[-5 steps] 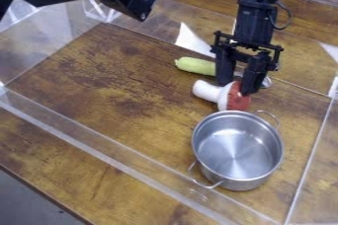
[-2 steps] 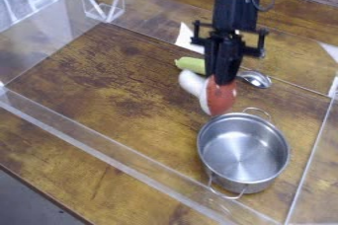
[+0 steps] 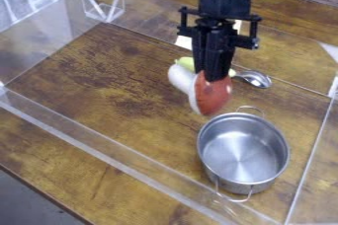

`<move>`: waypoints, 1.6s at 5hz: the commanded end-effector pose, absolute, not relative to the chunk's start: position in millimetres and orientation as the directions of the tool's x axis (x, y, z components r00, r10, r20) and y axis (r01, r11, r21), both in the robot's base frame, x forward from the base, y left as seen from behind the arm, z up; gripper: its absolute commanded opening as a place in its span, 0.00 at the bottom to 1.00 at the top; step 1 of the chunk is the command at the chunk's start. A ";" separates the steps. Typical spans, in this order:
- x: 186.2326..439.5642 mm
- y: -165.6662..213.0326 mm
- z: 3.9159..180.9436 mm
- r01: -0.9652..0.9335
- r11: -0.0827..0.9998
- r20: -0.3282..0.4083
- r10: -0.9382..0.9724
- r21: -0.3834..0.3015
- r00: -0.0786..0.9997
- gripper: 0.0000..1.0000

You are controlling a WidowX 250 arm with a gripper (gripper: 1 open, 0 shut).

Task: Put the mushroom in the silver pot

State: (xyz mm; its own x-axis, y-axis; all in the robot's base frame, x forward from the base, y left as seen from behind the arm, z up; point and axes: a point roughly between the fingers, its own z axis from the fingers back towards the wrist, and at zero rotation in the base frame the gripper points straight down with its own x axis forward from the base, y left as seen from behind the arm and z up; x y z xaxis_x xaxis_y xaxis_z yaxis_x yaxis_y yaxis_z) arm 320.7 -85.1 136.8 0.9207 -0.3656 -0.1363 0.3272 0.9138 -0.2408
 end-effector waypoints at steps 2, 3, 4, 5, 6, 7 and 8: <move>284.5 -123.1 148.7 0.419 0.869 -0.014 -0.438 -0.264 0.899 0.00; 283.6 -141.2 132.4 0.421 0.862 0.014 -0.435 -0.284 0.900 0.00; 294.6 -145.5 114.5 0.486 0.825 0.023 -0.502 -0.288 0.865 0.00; 304.1 -145.1 103.1 0.539 0.792 0.036 -0.553 -0.286 0.832 0.00; 310.5 -143.9 98.6 0.591 0.757 0.057 -0.601 -0.278 0.797 0.00; 314.2 -140.6 96.9 0.569 0.774 0.075 -0.573 -0.277 0.816 0.00; 316.3 -136.7 94.9 0.544 0.790 0.092 -0.542 -0.285 0.835 0.00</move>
State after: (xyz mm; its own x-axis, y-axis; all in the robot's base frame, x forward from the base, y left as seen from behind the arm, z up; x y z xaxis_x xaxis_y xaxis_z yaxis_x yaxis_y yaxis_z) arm 314.7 -141.8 79.8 0.8314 -0.5540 0.0433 0.5397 0.7864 -0.3006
